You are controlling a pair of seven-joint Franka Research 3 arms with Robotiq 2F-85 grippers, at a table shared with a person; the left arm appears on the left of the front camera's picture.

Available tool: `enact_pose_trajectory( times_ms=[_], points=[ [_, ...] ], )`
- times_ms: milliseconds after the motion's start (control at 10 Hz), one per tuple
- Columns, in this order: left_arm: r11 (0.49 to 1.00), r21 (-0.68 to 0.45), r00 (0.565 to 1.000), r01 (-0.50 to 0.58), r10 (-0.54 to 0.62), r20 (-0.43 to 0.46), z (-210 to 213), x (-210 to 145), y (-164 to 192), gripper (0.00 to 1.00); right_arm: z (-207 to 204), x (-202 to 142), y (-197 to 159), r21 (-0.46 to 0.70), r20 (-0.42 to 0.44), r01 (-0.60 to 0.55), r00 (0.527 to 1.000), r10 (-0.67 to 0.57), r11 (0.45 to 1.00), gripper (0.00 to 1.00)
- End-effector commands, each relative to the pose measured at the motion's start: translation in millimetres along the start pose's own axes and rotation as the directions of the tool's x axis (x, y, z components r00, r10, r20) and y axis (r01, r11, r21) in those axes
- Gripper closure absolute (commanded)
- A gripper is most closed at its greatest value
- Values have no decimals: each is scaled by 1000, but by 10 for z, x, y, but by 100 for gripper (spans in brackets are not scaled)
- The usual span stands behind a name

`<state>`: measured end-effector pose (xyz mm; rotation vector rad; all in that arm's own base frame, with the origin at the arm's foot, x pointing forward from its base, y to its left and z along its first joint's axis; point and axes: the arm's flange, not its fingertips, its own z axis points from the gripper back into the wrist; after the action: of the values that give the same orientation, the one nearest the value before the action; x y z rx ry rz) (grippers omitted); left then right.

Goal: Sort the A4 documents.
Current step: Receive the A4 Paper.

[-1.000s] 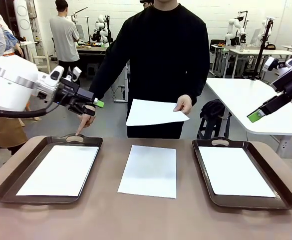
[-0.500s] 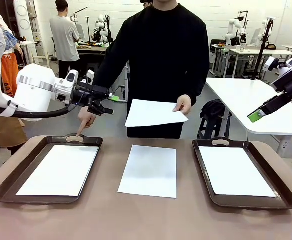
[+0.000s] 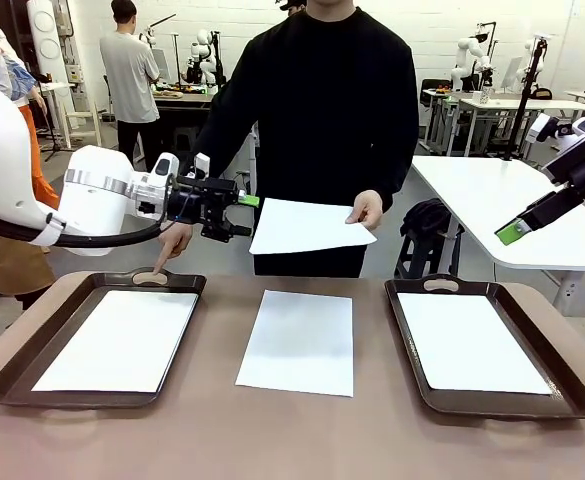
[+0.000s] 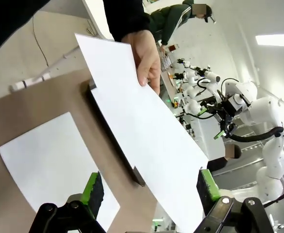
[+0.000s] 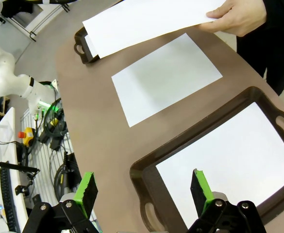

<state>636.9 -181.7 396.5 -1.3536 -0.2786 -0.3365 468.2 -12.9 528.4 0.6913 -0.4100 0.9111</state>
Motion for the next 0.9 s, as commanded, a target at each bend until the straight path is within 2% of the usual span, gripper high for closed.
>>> enact_pose_trajectory(
  times_ms=[0, 600, 800],
  points=[
    [997, -52, 998, -60, 60, -2, -134, 125, 26, 0, -3, 3, -7, -4, 1, 0, 1000, 0, 1000, 0],
    [981, -69, 984, -180, 178, -25, -372, 119, 125, 0, -3, 3, -7, -4, 1, 0, 1000, 0, 1000, 0],
    [986, -52, 987, -159, 158, -16, -350, 114, 111, 0, -3, 3, -7, -4, 1, 0, 1000, 0, 1000, 0]
  ],
)
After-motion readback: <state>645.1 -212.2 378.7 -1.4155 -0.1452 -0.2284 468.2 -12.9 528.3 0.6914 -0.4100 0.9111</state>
